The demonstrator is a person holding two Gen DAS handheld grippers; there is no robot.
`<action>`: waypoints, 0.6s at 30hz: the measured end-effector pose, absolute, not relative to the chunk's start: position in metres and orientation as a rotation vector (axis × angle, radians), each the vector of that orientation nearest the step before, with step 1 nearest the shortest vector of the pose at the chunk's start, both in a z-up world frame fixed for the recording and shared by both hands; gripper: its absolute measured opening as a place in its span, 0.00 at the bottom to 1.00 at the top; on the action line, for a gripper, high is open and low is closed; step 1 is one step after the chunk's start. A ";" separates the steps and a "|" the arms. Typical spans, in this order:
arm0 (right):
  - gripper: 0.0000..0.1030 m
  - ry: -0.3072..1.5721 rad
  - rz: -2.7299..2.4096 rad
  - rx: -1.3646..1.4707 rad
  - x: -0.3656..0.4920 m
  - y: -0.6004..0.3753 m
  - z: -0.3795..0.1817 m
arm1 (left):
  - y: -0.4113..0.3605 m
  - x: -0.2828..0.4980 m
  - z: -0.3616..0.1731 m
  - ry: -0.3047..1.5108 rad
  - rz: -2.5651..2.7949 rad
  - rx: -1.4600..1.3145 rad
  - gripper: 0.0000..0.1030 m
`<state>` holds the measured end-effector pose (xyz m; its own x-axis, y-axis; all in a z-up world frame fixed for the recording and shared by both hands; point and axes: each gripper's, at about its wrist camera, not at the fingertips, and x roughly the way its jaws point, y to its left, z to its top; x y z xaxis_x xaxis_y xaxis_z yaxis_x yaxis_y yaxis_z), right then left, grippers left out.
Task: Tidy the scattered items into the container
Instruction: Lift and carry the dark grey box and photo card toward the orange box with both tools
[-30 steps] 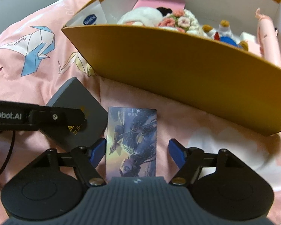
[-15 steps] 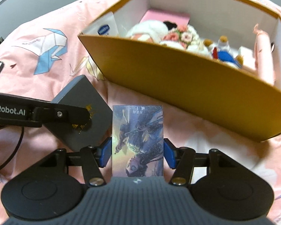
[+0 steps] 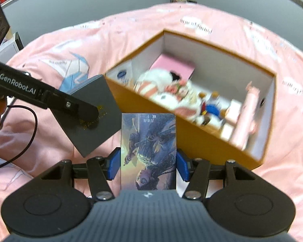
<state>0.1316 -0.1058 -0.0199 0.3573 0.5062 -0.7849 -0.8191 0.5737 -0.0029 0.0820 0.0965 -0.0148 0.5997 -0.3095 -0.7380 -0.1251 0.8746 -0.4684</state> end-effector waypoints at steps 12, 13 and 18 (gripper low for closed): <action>0.58 0.692 0.852 -0.451 0.169 -0.098 0.028 | 0.119 0.138 0.026 0.762 -0.131 -0.541 0.38; 0.58 0.689 0.849 -0.453 0.174 -0.095 0.028 | 0.123 0.145 0.025 0.747 -0.125 -0.558 0.38; 0.58 0.683 0.829 -0.481 0.201 -0.078 0.023 | 0.139 0.183 0.008 0.702 -0.085 -0.610 0.38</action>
